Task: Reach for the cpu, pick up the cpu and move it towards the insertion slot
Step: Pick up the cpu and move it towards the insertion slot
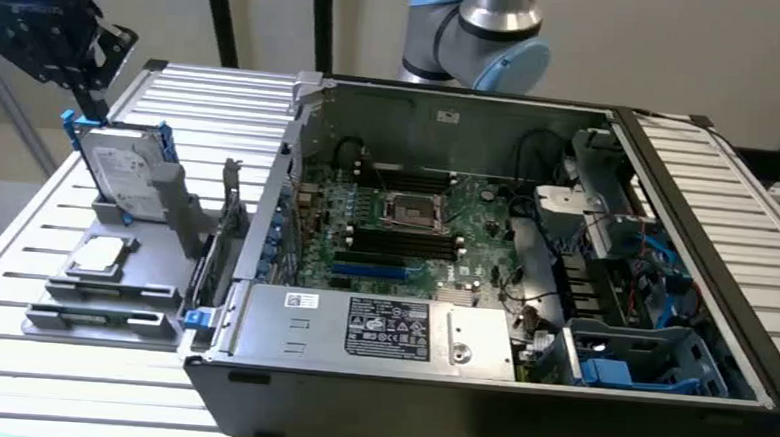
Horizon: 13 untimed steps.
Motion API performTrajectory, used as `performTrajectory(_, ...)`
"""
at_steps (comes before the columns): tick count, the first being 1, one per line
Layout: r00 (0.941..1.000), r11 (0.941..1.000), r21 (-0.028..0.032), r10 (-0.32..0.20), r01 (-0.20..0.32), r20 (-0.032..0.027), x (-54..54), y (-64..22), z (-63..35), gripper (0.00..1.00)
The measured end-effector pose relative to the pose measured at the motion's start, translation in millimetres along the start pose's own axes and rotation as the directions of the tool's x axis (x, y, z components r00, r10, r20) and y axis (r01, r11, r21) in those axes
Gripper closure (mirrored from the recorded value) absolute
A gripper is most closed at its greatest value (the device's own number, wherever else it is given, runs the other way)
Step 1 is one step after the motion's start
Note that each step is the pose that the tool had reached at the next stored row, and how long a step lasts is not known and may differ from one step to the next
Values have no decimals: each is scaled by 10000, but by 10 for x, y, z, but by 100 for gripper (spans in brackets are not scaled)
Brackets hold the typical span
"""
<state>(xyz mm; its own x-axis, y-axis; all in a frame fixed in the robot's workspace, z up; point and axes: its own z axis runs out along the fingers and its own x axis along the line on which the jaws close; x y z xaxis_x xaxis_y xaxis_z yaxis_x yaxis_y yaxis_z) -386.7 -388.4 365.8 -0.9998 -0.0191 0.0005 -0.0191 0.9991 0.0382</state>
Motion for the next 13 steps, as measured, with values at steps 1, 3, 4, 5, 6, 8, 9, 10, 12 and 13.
performTrajectory(1, 10000, 10000, 0, 0, 0, 0, 0, 0, 0, 89)
performTrajectory(3, 10000, 10000, 0, 0, 0, 0, 0, 0, 0, 89)
performTrajectory(4, 10000, 10000, 0, 0, 0, 0, 0, 0, 0, 89)
performTrajectory(5, 10000, 10000, 0, 0, 0, 0, 0, 0, 0, 89)
performTrajectory(6, 10000, 10000, 0, 0, 0, 0, 0, 0, 0, 89)
performTrajectory(8, 10000, 10000, 0, 0, 0, 0, 0, 0, 0, 89)
performTrajectory(9, 10000, 10000, 0, 0, 0, 0, 0, 0, 0, 89)
performTrajectory(10, 10000, 10000, 0, 0, 0, 0, 0, 0, 0, 89)
performTrajectory(12, 10000, 10000, 0, 0, 0, 0, 0, 0, 0, 89)
performTrajectory(13, 10000, 10000, 1, -1, 1, -2, 1, 0, 1, 89)
